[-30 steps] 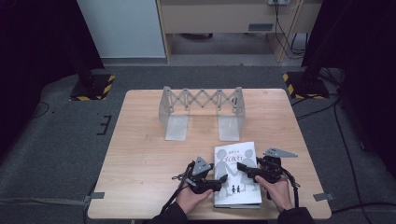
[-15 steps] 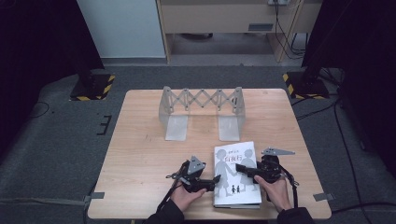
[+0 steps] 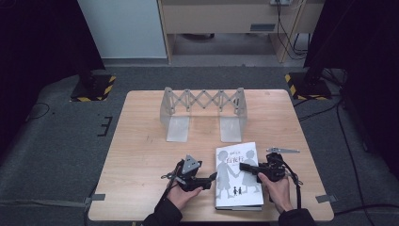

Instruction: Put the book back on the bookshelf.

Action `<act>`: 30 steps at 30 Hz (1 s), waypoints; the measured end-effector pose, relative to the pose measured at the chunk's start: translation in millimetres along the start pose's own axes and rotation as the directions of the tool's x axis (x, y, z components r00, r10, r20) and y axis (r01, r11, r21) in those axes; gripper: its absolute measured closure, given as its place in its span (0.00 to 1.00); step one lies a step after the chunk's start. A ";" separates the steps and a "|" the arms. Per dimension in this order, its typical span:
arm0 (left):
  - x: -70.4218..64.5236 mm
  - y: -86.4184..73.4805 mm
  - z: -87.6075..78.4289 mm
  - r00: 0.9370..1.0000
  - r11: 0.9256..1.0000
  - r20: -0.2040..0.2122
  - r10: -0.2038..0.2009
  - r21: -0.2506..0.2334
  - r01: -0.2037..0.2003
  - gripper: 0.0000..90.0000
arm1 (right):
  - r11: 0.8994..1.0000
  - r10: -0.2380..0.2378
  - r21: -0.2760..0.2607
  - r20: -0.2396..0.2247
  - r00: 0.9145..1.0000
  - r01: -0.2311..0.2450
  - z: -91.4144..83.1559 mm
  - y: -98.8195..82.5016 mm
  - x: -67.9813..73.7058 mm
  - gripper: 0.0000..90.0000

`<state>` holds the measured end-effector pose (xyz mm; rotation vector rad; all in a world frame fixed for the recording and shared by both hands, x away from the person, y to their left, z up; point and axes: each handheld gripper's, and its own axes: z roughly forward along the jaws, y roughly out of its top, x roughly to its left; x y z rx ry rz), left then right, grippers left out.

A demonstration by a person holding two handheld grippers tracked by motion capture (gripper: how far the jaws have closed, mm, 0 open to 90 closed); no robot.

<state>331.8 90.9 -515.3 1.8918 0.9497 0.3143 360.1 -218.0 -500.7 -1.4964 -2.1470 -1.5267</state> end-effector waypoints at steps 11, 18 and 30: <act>11.8 3.7 -1.9 0.994 0.994 0.029 -0.107 -0.027 0.108 0.25 | 0.999 0.033 -0.021 -0.017 0.999 -0.033 -2.1 4.5 2.7 0.79; 9.8 4.4 -0.3 0.989 0.991 0.081 -0.127 -0.021 0.129 0.26 | 0.995 0.058 -0.075 -0.062 0.996 -0.062 -6.9 8.3 5.8 0.88; 1.7 1.8 6.4 0.973 0.988 0.178 -0.148 -0.027 0.155 0.22 | 0.985 -0.074 -0.162 -0.115 0.991 0.055 -15.1 10.3 20.9 0.91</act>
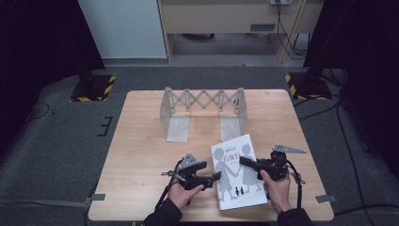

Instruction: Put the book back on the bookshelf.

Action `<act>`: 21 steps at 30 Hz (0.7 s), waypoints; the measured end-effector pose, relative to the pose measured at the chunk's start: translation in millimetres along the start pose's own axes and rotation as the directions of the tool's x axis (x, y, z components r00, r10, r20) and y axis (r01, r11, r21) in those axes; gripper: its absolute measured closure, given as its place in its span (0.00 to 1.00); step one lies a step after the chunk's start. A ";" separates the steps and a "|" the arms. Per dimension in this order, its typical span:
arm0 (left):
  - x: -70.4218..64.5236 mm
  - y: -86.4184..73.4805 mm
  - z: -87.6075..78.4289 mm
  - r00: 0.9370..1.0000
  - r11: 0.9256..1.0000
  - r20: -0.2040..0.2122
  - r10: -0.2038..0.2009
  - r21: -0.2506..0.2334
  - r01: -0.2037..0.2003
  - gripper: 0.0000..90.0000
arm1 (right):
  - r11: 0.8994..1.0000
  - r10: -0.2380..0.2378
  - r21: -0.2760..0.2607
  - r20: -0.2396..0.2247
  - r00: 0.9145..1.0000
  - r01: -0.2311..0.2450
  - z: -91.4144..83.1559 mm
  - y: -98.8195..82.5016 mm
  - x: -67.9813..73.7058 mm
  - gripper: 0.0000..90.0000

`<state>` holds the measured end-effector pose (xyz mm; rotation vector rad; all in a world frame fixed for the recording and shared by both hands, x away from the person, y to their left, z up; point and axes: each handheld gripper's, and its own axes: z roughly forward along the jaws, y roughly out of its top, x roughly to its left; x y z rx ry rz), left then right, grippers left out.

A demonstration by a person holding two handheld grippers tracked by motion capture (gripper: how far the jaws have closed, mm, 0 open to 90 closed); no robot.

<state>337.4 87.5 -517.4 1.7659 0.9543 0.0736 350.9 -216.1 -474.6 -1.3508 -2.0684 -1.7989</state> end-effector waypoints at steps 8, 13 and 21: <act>-2.9 -6.6 9.9 0.997 1.000 0.083 0.001 -0.015 0.000 0.07 | 0.999 -0.036 -0.029 -0.041 0.999 0.035 -2.5 1.6 3.1 0.92; -1.2 -9.4 16.3 0.992 1.000 0.127 -0.013 -0.015 0.015 0.00 | 0.999 -0.035 -0.021 -0.062 0.997 0.033 -1.6 1.4 2.0 0.92; 4.4 -13.1 22.4 0.976 0.998 0.211 -0.054 -0.001 0.056 0.00 | 1.000 -0.011 -0.014 -0.081 0.997 0.010 -0.1 0.1 -1.8 0.93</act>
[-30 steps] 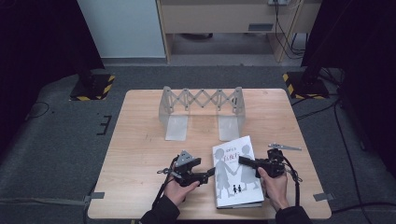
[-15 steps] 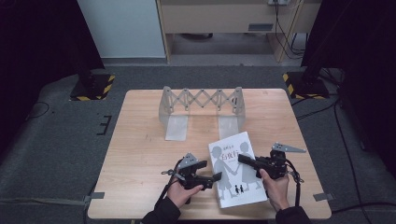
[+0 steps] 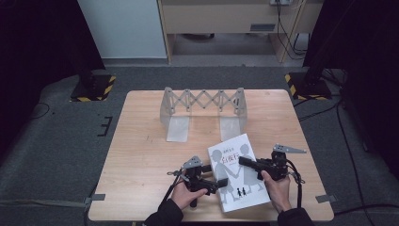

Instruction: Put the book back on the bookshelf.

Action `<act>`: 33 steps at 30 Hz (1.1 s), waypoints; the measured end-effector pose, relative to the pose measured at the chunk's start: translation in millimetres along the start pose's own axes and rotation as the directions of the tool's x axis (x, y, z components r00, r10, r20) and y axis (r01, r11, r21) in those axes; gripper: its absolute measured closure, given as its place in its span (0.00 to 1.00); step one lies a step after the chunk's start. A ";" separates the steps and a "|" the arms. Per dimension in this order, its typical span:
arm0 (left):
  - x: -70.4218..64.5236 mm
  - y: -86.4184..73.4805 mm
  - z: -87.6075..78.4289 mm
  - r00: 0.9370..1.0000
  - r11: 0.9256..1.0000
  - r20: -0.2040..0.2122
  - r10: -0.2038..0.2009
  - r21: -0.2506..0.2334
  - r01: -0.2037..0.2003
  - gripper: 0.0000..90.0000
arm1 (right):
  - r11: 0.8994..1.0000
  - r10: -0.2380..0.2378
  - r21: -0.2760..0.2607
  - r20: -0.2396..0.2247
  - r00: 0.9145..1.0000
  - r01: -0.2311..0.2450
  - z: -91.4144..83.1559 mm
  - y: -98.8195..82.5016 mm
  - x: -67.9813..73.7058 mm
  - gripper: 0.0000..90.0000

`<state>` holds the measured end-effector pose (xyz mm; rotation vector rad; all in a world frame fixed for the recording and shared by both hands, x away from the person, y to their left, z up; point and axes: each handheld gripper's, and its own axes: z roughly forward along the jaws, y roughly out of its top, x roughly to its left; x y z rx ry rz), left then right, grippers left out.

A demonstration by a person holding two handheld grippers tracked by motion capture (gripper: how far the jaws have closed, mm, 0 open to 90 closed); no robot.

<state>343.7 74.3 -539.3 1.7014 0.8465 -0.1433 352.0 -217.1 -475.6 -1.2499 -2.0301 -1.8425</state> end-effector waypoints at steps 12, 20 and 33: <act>6.6 -3.6 6.1 0.994 0.991 0.004 -0.110 0.082 0.109 0.00 | 0.997 -0.002 0.074 0.071 0.997 -0.004 7.3 -1.1 -8.6 0.86; 6.3 -3.5 7.8 0.993 0.988 -0.004 -0.117 0.098 0.117 0.01 | 0.984 -0.103 0.156 0.138 0.985 0.081 12.6 -3.9 -7.2 0.71; 5.9 -3.3 8.2 0.992 0.988 -0.029 -0.120 0.092 0.122 0.05 | 0.941 -0.319 0.219 0.334 0.887 0.256 16.5 -9.1 -3.0 0.32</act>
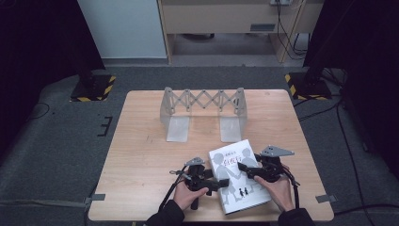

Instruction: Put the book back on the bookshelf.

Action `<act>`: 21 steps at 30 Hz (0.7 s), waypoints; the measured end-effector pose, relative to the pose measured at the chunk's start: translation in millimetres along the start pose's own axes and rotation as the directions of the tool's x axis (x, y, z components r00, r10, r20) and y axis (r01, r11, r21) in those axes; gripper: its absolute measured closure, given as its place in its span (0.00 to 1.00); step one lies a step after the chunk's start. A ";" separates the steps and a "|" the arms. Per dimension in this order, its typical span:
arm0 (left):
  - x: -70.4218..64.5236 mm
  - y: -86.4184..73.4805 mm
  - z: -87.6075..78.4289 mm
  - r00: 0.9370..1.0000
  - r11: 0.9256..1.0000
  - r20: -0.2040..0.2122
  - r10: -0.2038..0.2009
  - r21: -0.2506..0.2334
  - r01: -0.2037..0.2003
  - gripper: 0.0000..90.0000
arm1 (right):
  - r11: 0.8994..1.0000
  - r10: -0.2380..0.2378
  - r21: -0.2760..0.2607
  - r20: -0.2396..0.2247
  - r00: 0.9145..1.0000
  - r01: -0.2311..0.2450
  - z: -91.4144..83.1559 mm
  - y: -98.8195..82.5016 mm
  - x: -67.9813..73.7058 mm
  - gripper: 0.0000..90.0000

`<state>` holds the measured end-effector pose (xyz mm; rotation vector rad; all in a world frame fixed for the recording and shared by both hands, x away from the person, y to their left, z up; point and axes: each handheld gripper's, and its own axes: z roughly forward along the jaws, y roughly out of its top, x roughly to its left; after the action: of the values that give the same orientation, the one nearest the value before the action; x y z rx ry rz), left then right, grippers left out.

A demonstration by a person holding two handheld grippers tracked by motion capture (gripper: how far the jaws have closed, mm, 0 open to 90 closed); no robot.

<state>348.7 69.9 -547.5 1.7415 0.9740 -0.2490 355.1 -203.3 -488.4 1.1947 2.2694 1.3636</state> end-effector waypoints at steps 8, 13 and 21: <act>1.1 0.2 -1.5 1.000 1.000 -0.020 -0.010 -0.004 0.010 0.14 | 0.996 0.069 0.053 0.030 0.997 -0.070 9.4 -9.9 -7.6 0.24; 2.6 -0.3 -1.6 0.999 0.999 -0.012 -0.031 -0.018 0.031 0.15 | 0.997 0.043 0.062 0.051 0.998 -0.046 11.4 -13.0 -7.5 0.23; 2.7 -0.1 -1.5 0.999 0.999 -0.012 -0.030 -0.017 0.030 0.15 | 0.994 0.092 0.063 0.037 0.995 -0.094 10.4 -15.5 -13.1 0.21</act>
<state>349.9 72.5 -548.6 1.7166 1.0087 -0.2490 361.2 -210.2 -509.4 1.3500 2.2763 1.2999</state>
